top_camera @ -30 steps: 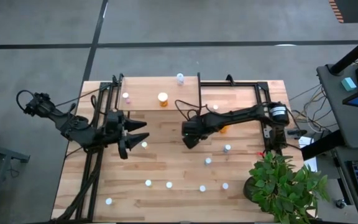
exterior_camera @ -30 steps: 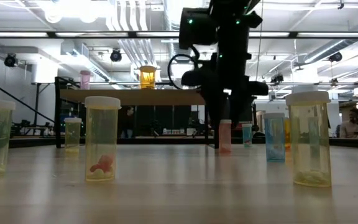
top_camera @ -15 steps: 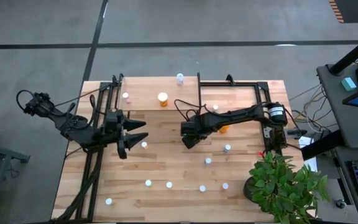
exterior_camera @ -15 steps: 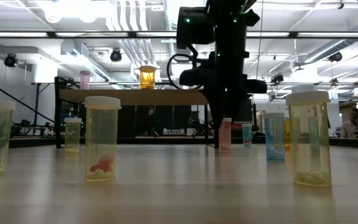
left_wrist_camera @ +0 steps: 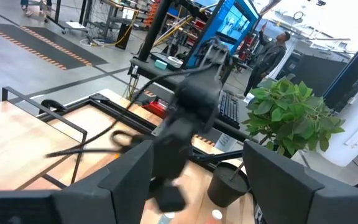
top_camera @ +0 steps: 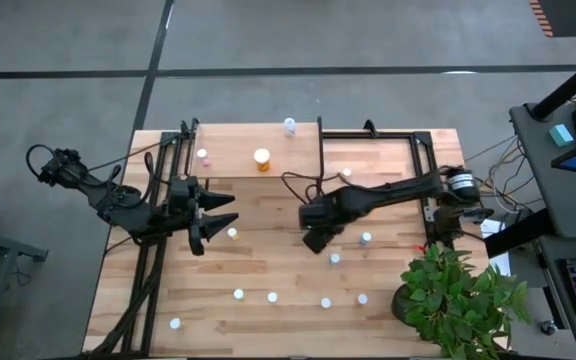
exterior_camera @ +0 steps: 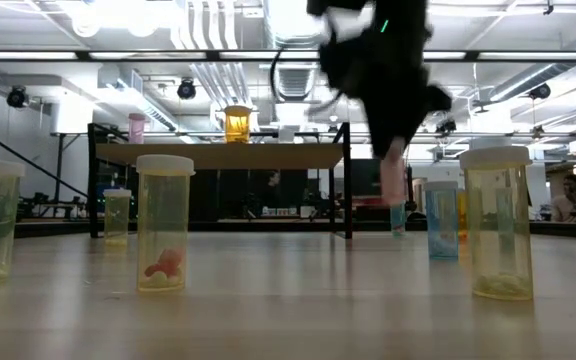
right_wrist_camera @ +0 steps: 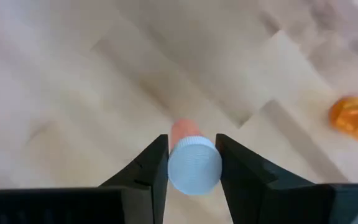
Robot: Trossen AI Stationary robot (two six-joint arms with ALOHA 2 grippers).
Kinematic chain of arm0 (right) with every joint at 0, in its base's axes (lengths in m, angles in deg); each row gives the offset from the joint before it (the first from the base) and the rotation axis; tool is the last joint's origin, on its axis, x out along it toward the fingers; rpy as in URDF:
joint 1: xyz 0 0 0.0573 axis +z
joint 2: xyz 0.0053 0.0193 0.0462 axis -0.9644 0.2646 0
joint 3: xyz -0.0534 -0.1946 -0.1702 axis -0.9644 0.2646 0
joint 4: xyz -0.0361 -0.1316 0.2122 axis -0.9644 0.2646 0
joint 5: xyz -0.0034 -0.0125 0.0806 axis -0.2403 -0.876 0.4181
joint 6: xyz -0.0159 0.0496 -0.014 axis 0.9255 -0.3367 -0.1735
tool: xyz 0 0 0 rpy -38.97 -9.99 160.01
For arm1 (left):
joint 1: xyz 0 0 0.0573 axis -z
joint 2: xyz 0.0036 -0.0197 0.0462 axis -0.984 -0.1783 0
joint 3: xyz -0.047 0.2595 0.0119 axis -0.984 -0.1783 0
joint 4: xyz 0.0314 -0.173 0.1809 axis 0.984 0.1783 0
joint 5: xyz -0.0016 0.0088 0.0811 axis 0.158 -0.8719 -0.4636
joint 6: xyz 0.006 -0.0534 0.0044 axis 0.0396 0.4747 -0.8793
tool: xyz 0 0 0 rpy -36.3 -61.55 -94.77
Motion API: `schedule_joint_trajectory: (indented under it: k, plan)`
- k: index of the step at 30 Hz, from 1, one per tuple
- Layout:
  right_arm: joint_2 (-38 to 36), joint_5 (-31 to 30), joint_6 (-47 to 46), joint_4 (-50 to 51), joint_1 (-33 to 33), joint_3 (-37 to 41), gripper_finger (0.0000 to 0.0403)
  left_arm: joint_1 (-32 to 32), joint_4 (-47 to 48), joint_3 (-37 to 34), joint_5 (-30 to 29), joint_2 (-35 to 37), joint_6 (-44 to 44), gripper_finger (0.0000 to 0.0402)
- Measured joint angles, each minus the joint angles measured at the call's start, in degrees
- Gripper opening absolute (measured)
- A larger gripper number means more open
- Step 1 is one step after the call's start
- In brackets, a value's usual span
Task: Pick and place medicine bottles onto shelf by color
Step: Put the red pill bottle on the shelf
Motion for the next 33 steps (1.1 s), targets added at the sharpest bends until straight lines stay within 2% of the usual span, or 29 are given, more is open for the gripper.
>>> schedule_joint_trajectory:
  k: [4, 7, 11, 18, 22, 28, 33]
  plan:
    - [-7.31, 1.01, 0.43, -0.72, 2.10, -0.05, 0.0106, -0.04, -0.02, 0.00, 0.00, -0.04, -0.01, 0.0233]
    - [-10.80, -2.41, 0.89, -0.80, 1.29, -2.27, 0.0106, -0.04, -0.02, 0.00, 0.00, -0.04, -0.07, 0.0233]
    - [-11.65, -6.99, 4.77, -1.00, -2.13, -8.56, 0.0106, -0.04, -0.03, 0.00, -0.01, -0.02, -0.82, 0.0233]
    - [-3.81, -7.90, 16.00, 4.33, -8.77, -24.34, 0.0106, -0.04, -0.22, 0.00, -0.02, -0.04, -1.14, 0.0233]
    - [1.68, -11.99, 21.40, 11.04, -11.90, -32.51, 0.0106, -0.04, -1.13, 0.00, -0.02, -0.15, -1.11, 0.0233]
    - [10.10, -19.06, 25.24, 16.67, -16.99, -41.38, 0.0105, -0.02, -1.55, -0.02, -0.02, -0.26, -1.11, 0.0233]
    - [16.59, -19.49, 28.92, 18.01, -21.44, -48.57, 0.0105, -0.02, -1.55, -0.02, -0.02, -0.28, -1.11, 0.0233]
